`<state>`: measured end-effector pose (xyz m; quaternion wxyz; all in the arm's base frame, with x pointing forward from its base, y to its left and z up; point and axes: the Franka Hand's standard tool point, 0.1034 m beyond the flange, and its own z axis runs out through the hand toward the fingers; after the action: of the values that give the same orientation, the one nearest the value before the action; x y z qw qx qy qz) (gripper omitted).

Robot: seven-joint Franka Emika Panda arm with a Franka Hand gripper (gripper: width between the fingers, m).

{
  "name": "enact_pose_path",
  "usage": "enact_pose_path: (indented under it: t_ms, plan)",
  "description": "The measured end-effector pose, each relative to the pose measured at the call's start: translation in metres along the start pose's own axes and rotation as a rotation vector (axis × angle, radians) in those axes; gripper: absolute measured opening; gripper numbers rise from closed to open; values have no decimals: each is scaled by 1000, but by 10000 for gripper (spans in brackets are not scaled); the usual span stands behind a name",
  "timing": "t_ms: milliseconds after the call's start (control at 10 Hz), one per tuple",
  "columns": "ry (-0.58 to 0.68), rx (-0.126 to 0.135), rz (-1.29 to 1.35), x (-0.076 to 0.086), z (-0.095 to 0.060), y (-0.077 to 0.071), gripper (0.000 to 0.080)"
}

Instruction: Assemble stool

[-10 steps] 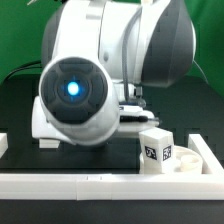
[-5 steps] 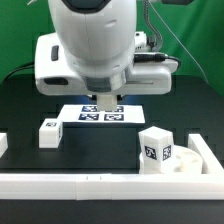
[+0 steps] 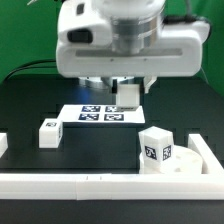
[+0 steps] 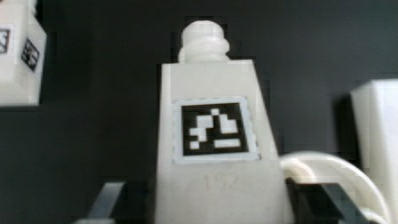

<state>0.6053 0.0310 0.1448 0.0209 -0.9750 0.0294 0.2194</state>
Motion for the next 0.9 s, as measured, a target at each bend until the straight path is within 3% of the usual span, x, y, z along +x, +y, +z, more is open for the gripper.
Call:
enact_pose_path:
  t_ms: [100,500,600,700,900]
  plan:
    - [115,-3,-21,12,-21,-17,334]
    - [410,8,-10,26,-28,-20,334]
    - [493,7,1,27,-31,-38,334]
    - [533,23,25,22,-33,-55,334]
    - [669,53,37,23,-41,-68,334]
